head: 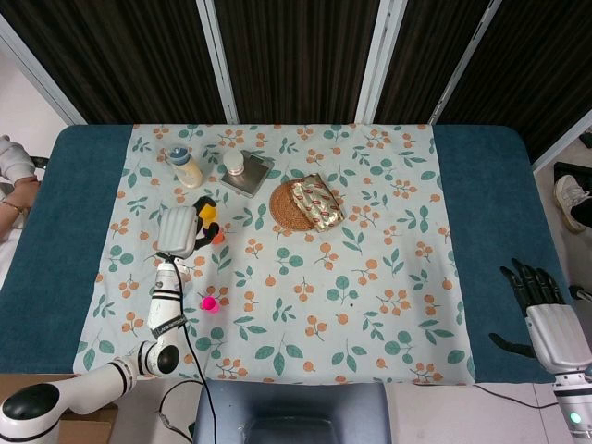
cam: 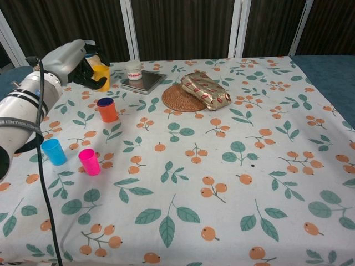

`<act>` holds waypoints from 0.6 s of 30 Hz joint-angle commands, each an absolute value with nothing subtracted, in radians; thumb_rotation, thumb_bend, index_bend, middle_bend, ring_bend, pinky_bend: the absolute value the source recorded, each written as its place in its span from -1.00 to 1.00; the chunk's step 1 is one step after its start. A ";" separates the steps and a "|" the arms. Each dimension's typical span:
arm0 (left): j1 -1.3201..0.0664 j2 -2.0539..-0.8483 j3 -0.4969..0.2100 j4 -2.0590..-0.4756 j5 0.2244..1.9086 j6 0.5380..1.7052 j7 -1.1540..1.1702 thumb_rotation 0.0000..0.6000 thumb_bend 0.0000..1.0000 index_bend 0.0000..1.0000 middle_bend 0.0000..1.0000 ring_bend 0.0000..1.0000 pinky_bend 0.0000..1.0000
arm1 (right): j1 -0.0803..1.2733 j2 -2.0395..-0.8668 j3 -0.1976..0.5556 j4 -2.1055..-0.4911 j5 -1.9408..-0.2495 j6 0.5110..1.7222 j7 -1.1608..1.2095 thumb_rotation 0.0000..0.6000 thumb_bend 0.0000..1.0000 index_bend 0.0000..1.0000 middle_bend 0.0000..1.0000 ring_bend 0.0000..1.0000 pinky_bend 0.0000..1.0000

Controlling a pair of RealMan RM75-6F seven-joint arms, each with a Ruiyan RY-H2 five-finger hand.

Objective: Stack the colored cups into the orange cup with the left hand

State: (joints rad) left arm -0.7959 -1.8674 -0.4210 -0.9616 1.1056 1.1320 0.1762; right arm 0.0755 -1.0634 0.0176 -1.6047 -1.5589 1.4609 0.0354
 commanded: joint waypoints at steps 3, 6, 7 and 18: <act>-0.813 -1.910 -0.406 -0.877 1.106 1.109 0.147 1.00 -0.22 0.43 1.00 1.00 1.00 | 0.074 -1.062 0.018 -1.604 -1.559 1.463 0.038 1.00 -0.63 -1.00 -1.00 -1.00 -1.00; -0.807 -1.938 -0.385 -0.813 1.113 1.094 0.114 1.00 -0.22 0.43 1.00 1.00 1.00 | 0.074 -1.061 0.023 -1.603 -1.551 1.464 0.039 1.00 -0.63 -1.00 -1.00 -1.00 -1.00; -0.809 -1.945 -0.382 -0.799 1.117 1.092 0.106 1.00 -0.22 0.42 1.00 1.00 1.00 | 0.074 -1.061 0.022 -1.603 -1.551 1.463 0.039 1.00 -0.63 -1.00 -1.00 -1.00 -1.00; -0.825 -1.996 -0.362 -0.687 1.137 1.059 0.060 1.00 -0.21 -0.28 1.00 1.00 1.00 | 0.072 -1.060 0.023 -1.604 -1.551 1.467 0.040 1.00 -0.63 -1.00 -1.00 -1.00 -1.00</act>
